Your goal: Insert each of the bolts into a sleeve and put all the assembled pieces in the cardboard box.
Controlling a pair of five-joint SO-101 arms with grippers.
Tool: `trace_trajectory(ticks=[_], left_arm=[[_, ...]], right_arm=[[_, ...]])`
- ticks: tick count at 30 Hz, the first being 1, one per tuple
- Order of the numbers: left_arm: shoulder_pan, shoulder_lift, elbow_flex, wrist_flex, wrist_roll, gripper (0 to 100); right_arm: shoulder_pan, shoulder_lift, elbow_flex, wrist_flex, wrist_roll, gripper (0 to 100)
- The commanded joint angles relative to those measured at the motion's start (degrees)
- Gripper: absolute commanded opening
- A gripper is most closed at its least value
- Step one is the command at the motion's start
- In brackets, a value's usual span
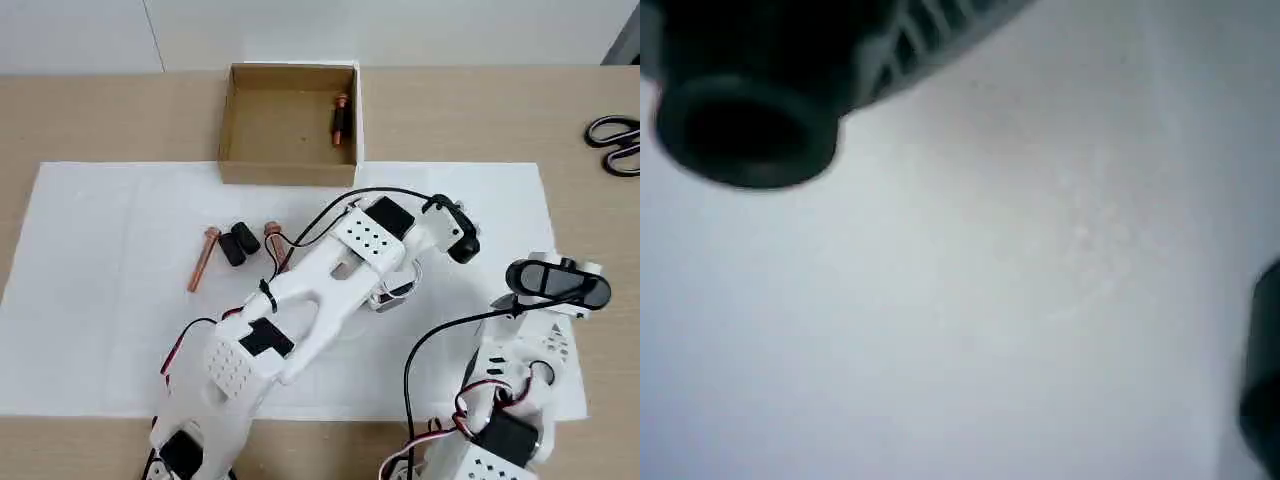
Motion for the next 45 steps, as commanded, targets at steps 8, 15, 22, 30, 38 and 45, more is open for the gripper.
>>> trace_trajectory(ticks=[8,15,22,30,38,45], left_arm=[[0.26,0.26,-5.93,2.64,0.35,1],[0.35,-0.88,-19.56,8.44,4.31,1],[-2.99,-11.25,-20.97,8.35,6.33,1],[-12.92,-28.75,-20.62,8.26,15.03,1],[-15.91,-43.96,-20.53,7.03,15.56,1],[-19.69,-53.01,-17.63,6.68,19.43,1]], right_arm=[[0.48,-0.22,-0.35,-1.1,-0.09,0.4],[0.22,-0.22,-0.35,-1.1,0.0,0.4],[-0.75,-0.22,-0.44,-1.54,0.0,0.4],[-21.49,-0.31,-0.44,-5.32,0.0,0.4],[-36.44,-0.31,4.75,-34.86,0.09,0.4],[-40.57,-0.22,8.7,-47.96,0.0,0.4]])
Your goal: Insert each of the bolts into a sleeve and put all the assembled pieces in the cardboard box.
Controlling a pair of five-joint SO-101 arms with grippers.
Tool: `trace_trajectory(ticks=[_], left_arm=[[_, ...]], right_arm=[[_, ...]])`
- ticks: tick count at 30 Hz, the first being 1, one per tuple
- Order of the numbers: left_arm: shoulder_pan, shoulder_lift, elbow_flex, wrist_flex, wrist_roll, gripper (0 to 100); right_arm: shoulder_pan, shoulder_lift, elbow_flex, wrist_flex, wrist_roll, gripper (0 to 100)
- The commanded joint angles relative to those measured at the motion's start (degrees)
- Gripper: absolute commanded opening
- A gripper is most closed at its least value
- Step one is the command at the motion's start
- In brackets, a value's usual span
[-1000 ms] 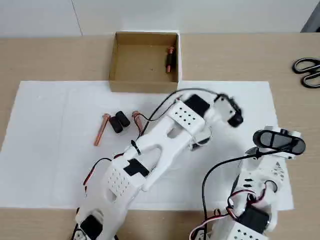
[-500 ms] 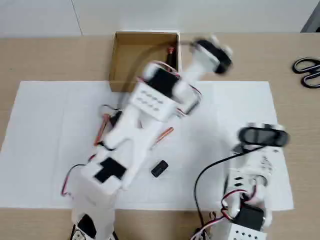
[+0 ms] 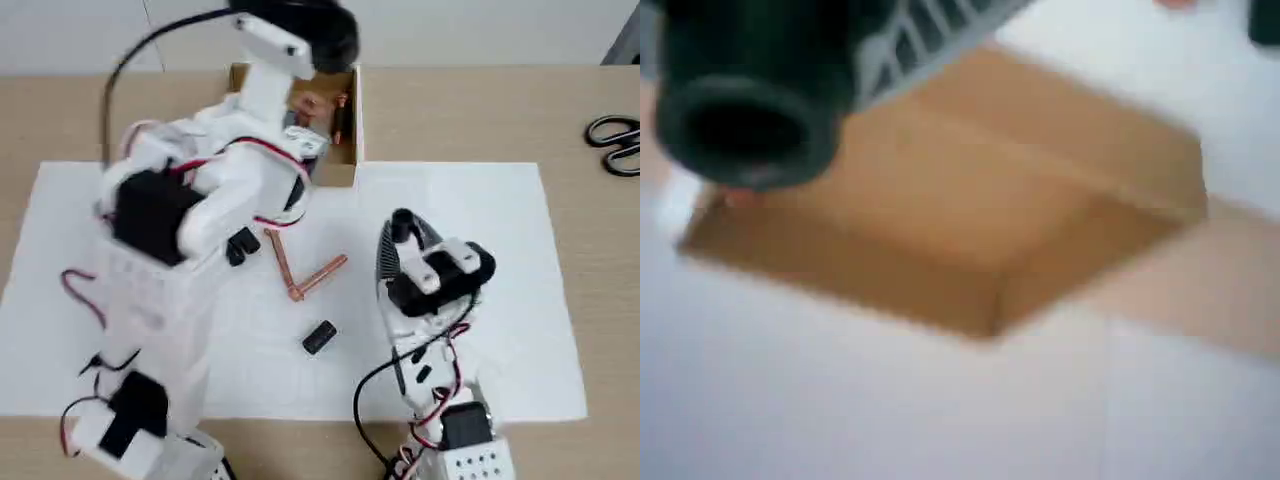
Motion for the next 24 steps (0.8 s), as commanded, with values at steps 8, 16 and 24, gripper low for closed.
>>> trace_trajectory(ticks=[8,16,24], left_arm=[[-9.93,-17.85,0.13,-1.32,7.03,1],[-16.09,-28.31,7.78,-1.41,4.92,1],[-16.88,-32.7,20.7,-3.08,-5.98,1]], right_arm=[[-3.21,-0.22,0.35,-11.56,0.0,0.4],[-8.13,-0.22,0.35,-11.21,0.0,0.4],[-9.27,-0.04,0.35,-11.21,0.09,0.4]])
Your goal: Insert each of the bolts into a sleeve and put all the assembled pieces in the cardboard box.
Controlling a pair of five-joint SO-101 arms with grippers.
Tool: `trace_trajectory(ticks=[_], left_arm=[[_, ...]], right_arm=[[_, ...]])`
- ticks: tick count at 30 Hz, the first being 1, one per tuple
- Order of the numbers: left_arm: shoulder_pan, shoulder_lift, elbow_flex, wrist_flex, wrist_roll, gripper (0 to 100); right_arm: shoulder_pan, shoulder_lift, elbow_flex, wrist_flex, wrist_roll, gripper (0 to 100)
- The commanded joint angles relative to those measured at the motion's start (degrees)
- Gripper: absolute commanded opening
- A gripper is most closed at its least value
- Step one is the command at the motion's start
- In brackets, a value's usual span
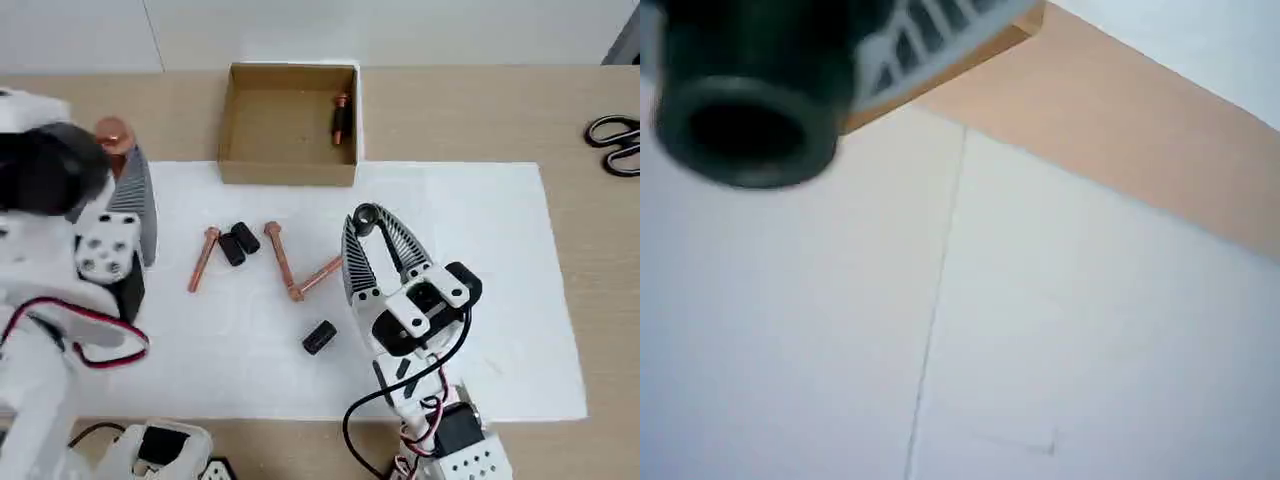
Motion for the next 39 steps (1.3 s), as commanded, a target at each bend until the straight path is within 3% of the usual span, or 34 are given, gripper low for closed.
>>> trace_trajectory(ticks=[1,4,8,11,15,17,25,28,39], left_arm=[[-0.35,-0.53,6.2,-2.81,-2.46,1],[-0.26,-0.26,12.7,-6.95,-4.13,1],[-0.26,-0.62,19.91,-22.51,-2.11,1],[3.96,-0.62,23.34,-33.76,8.97,1],[13.45,-0.09,28.62,-42.02,29.63,1],[17.14,-0.53,31.87,-45.54,35.08,1],[25.67,-0.53,44.62,-62.42,28.75,1],[26.55,-0.79,52.09,-64.62,27.25,1],[26.11,-16.26,70.29,-75.52,21.19,1]], right_arm=[[-0.22,-0.04,0.35,-1.01,0.09,0.4],[-0.22,0.22,0.35,-0.92,0.09,0.4],[-0.22,0.31,0.35,-0.92,0.09,0.4],[-0.22,0.31,0.35,-0.92,0.09,0.4],[-0.22,0.31,0.35,2.33,0.09,0.4],[-0.31,0.04,0.35,5.85,0.09,0.4],[-0.4,-0.22,0.35,15.6,0.09,0.4],[-0.4,-0.22,0.09,15.52,0.0,0.4],[-0.31,-0.22,0.35,0.22,0.09,0.4]])
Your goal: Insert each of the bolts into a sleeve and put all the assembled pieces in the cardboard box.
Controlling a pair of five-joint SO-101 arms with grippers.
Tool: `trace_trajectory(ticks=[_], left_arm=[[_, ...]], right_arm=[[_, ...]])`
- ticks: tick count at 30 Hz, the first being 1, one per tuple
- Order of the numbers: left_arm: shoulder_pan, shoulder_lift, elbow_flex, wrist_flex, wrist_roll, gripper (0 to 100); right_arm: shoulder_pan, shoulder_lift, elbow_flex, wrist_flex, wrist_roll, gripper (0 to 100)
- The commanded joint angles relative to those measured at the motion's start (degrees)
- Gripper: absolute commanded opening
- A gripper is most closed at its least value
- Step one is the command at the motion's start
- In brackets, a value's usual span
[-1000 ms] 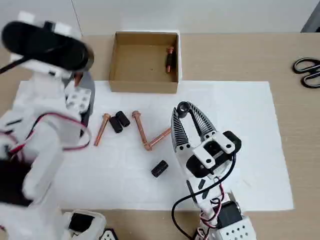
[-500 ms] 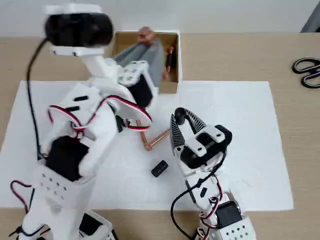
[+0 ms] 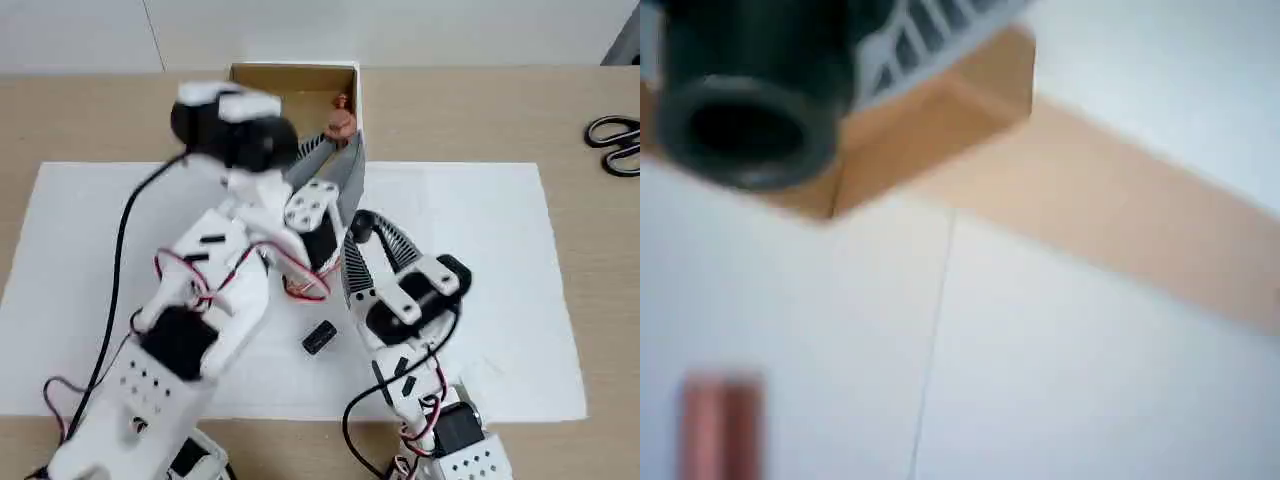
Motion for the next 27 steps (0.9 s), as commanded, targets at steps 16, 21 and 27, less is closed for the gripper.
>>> trace_trajectory(ticks=[16,21,27], left_arm=[[5.45,-5.71,1.89,-5.8,-10.55,1],[5.54,-5.71,3.74,-6.07,-10.55,1],[5.54,-6.07,7.52,-6.07,-10.55,1]], right_arm=[[-0.31,-0.48,0.35,-2.77,0.09,0.4],[-0.31,-0.48,0.35,-2.77,0.09,0.4],[-0.31,-0.48,0.35,-2.77,0.09,0.4]])
